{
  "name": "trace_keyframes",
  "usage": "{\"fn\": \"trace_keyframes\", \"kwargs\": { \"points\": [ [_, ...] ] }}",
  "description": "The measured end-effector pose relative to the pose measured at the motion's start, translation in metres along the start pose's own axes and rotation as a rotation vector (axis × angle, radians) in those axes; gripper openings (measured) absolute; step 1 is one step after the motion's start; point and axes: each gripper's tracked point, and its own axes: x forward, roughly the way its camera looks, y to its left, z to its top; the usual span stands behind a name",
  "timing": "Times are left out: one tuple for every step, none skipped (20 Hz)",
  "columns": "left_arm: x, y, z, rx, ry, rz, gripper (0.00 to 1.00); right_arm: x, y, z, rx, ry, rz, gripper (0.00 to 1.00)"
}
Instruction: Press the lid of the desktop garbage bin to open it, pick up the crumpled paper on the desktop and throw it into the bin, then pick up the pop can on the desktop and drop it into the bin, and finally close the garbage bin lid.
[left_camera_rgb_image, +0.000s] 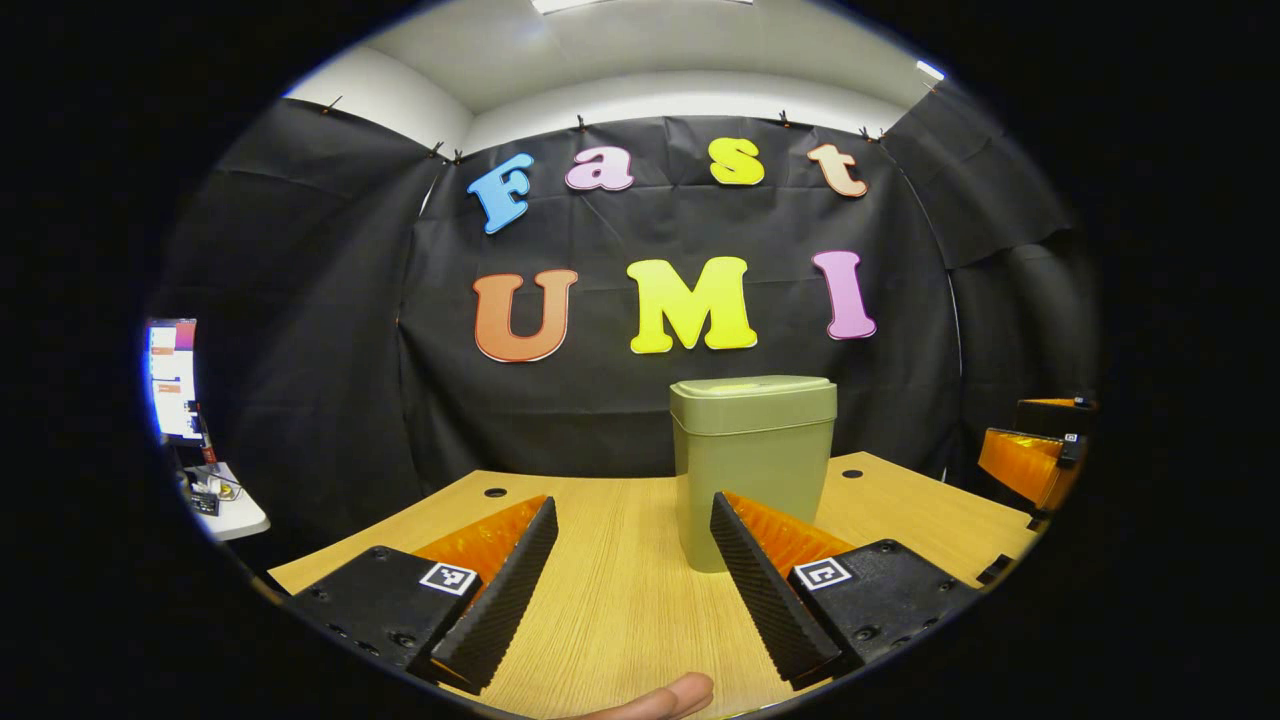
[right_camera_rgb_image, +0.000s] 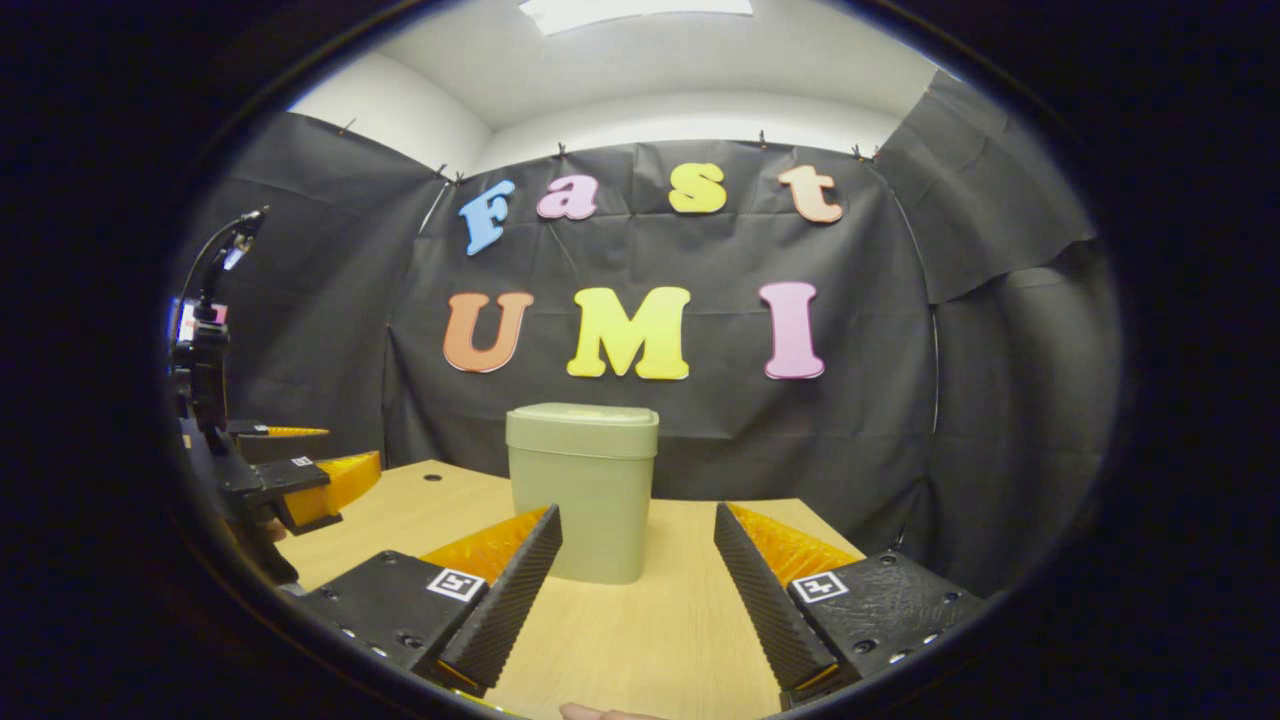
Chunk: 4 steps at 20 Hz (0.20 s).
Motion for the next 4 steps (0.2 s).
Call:
{"fn": "trace_keyframes", "kwargs": {
  "points": [
    [-0.0004,0.0001,-0.0009,0.005,0.004,0.001,0.99,-0.0006,0.0004,-0.0001,0.003,0.001,0.000,0.95],
    [-0.0001,0.0005,-0.0015,0.003,0.005,0.005,0.99,-0.0007,0.0010,-0.0005,0.008,0.001,0.002,0.95],
    [-0.0001,0.0005,-0.0019,0.001,0.007,0.002,0.99,-0.0009,0.0035,-0.0010,0.006,0.003,0.009,0.95],
    [0.0005,0.0004,-0.0013,0.000,0.006,0.003,0.99,-0.0009,0.0053,-0.0021,0.001,0.006,0.012,0.95]
  ]
}}
